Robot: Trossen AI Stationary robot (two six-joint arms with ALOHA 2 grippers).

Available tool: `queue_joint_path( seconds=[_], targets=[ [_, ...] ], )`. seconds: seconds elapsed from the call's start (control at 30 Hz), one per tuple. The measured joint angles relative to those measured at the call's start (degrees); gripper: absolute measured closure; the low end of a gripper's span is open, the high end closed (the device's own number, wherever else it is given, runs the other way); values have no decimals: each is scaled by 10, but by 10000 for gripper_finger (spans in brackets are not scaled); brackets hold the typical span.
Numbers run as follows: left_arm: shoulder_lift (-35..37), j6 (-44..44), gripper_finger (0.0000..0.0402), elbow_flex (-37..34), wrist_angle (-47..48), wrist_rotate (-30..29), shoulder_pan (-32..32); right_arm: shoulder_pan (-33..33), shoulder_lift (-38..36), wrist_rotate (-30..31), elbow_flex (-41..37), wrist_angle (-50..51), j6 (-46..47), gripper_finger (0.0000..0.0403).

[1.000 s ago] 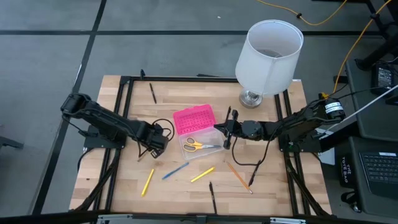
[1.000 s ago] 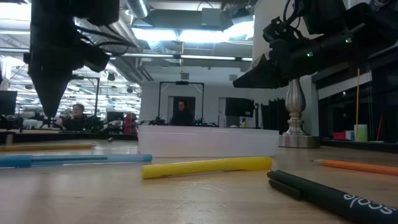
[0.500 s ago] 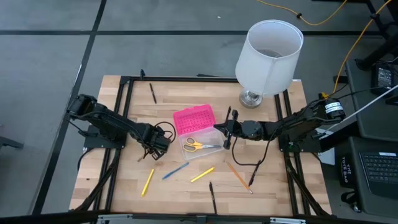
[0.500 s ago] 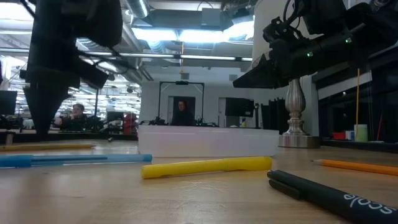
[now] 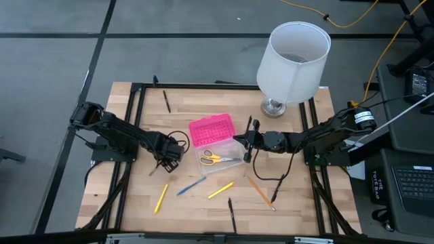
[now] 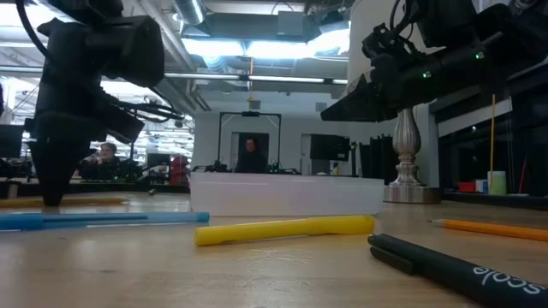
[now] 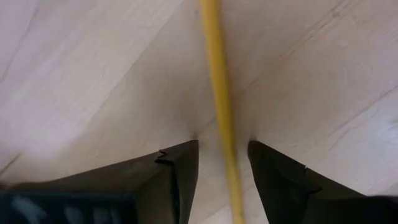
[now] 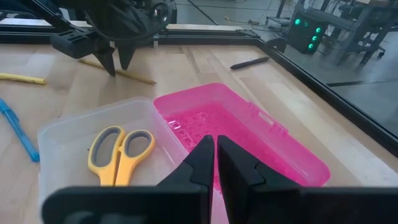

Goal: Pick & place school supplies into a supply box
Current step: Put the yellow pencil into the pink supply box

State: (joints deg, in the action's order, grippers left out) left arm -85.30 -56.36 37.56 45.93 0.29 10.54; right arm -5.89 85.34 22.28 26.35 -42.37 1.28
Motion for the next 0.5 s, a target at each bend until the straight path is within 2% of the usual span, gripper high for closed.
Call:
queue_joint_path(
  seconds=[0.23,0.5],
  targets=[
    [-1,16,266,-2,-7,18,-14,0,0,0,0,0,0,377],
    [-2,21,318,-2,-20,25,-13,0,0,0,0,0,0,377]
  ],
)
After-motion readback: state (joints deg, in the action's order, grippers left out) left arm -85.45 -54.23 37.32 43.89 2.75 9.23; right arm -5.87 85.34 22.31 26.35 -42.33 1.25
